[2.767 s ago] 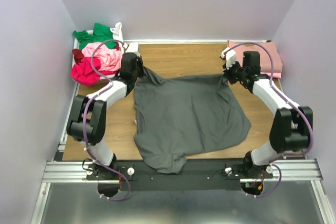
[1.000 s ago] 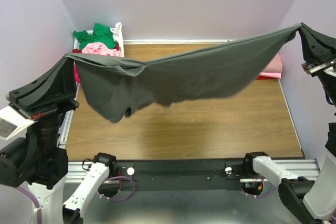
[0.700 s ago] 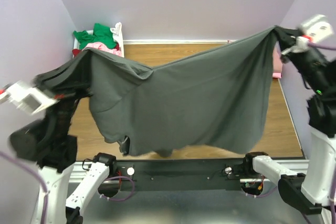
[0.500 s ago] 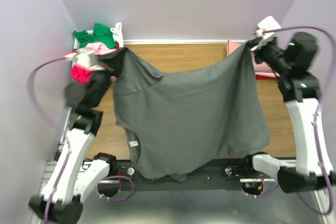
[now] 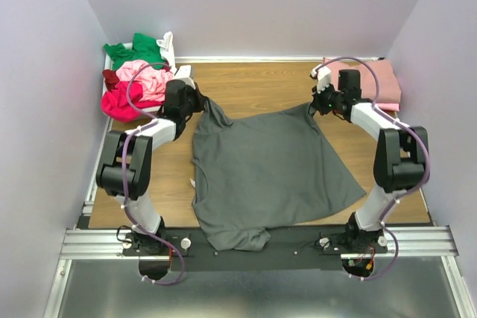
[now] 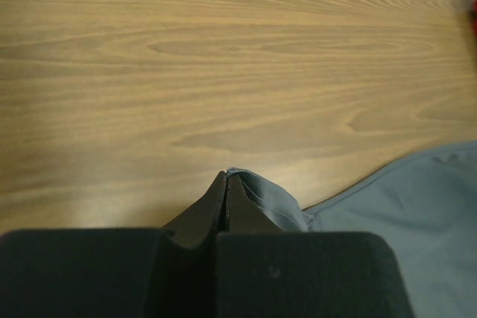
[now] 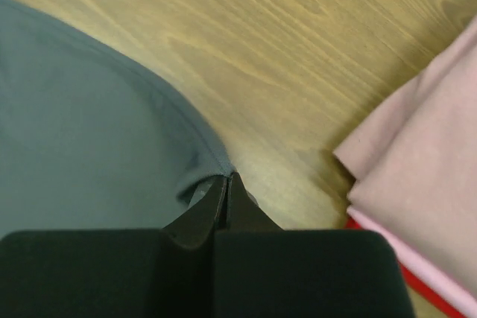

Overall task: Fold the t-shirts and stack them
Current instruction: Flatten the tshirt out

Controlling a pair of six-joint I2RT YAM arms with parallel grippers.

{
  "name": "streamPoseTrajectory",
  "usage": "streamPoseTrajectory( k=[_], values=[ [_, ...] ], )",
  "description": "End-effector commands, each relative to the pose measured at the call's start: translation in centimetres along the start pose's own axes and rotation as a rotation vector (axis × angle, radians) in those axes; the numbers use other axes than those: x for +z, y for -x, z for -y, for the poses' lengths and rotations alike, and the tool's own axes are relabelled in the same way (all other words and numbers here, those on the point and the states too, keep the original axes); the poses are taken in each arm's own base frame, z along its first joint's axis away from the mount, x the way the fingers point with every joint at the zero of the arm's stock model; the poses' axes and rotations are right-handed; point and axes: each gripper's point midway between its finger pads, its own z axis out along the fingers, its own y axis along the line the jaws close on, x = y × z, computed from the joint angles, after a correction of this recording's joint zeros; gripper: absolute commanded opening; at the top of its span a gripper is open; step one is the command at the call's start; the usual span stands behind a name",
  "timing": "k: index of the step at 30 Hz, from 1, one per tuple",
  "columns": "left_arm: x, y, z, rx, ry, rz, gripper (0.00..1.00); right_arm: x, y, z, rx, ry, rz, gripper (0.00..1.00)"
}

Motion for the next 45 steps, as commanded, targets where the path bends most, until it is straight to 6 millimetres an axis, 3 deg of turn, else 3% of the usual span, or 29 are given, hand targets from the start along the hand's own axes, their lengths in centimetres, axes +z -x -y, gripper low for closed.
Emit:
streamPoseTrajectory(
  k=[1, 2, 3, 8, 12, 14, 19, 21, 22, 24, 25, 26, 27, 28, 30, 31, 33, 34, 35, 36, 37, 39, 40, 43, 45],
  values=[
    [2.3, 3.4, -0.9, 0.014, 0.057, 0.059, 0.0, 3.1, 2.5, 3.1, -0.029, -0.063, 0.079, 0.01],
    [2.6, 3.1, -1.5, 0.023, 0.084, 0.041, 0.0, 3.3, 3.0, 3.9, -0.031, -0.088, 0.079, 0.01],
    [2.8, 3.3, -1.8, 0.03, 0.102, 0.036, 0.0, 3.8, 2.1, 4.0, -0.024, -0.093, 0.058, 0.0],
    [2.9, 6.0, -2.0, 0.058, 0.142, 0.093, 0.0, 4.3, 2.5, 5.6, -0.014, -0.152, 0.05, 0.0],
    [3.9, 5.3, -2.6, 0.082, 0.159, 0.039, 0.0, 4.2, 2.8, 6.4, -0.005, -0.192, 0.045, 0.0],
    [3.2, 6.1, -2.8, 0.083, 0.174, 0.068, 0.0, 3.7, 3.4, 6.4, -0.01, -0.194, 0.058, 0.0],
    [0.2, 8.9, -1.0, 0.121, 0.122, 0.162, 0.0, 2.0, 5.4, 5.1, -0.05, -0.139, 0.115, 0.01],
    [-0.6, 9.5, -0.1, 0.135, 0.083, 0.167, 0.0, 0.5, 6.9, 4.2, -0.08, -0.111, 0.157, 0.0],
    [-2.0, 10.5, 0.8, 0.139, 0.063, 0.198, 0.0, -0.3, 7.1, 3.5, -0.081, -0.088, 0.154, 0.0],
    [-4.0, 12.3, 1.9, 0.143, 0.033, 0.257, 0.0, -3.5, 10.0, 2.5, -0.123, -0.074, 0.215, 0.0],
    [-6.6, 13.9, 3.1, 0.143, 0.006, 0.314, 0.0, -4.8, 10.3, 1.9, -0.138, -0.064, 0.209, 0.0],
    [-8.2, 15.0, 4.0, 0.146, -0.019, 0.351, 0.0, -7.7, 12.8, 1.3, -0.179, -0.081, 0.261, 0.01],
    [-9.9, 16.3, 4.8, 0.145, -0.038, 0.398, 0.0, -9.4, 13.9, 1.0, -0.213, -0.09, 0.28, 0.0],
    [-13.6, 18.3, 6.3, 0.149, -0.073, 0.481, 0.0, -11.4, 15.3, 0.7, -0.226, -0.094, 0.288, 0.0],
    [-17.7, 20.4, 8.1, 0.153, -0.126, 0.579, 0.0, -15.1, 18.0, 0.2, -0.259, -0.11, 0.316, 0.0],
    [-21.9, 22.3, 9.7, 0.162, -0.169, 0.67, 0.0, -18.7, 20.3, -0.5, -0.277, -0.125, 0.356, 0.01],
    [-26.1, 23.9, 11.1, 0.163, -0.209, 0.753, 0.0, -22.2, 22.4, -1.5, -0.303, -0.138, 0.41, 0.0],
    [-30.4, 25.5, 12.3, 0.167, -0.238, 0.846, 0.0, -24.9, 23.2, -2.5, -0.312, -0.141, 0.431, 0.0],
    [-32.5, 26.2, 12.9, 0.163, -0.257, 0.884, 0.0, -27.9, 25.4, -3.0, -0.337, -0.164, 0.487, 0.01],
    [-34.3, 26.6, 13.4, 0.161, -0.273, 0.914, 0.0, -29.7, 25.9, -3.8, -0.347, -0.164, 0.501, 0.01],
    [-38.1, 27.8, 14.4, 0.165, -0.3, 0.991, 0.0, -32.0, 26.7, -4.5, -0.371, -0.184, 0.538, 0.01],
    [-41.6, 28.7, 15.6, 0.164, -0.344, 1.051, 0.0, -36.3, 28.5, -5.5, -0.427, -0.237, 0.61, 0.0],
    [-44.5, 29.6, 16.4, 0.171, -0.372, 1.11, 0.0, -38.3, 28.8, -6.3, -0.451, -0.256, 0.64, 0.0],
    [-49.1, 31.0, 18.2, 0.187, -0.436, 1.185, 0.0, -42.0, 29.7, -7.3, -0.498, -0.313, 0.697, 0.01],
    [-50.8, 31.5, 19.2, 0.193, -0.477, 1.205, 0.0, -43.6, 29.8, -7.7, -0.51, -0.345, 0.719, 0.01]
  ],
)
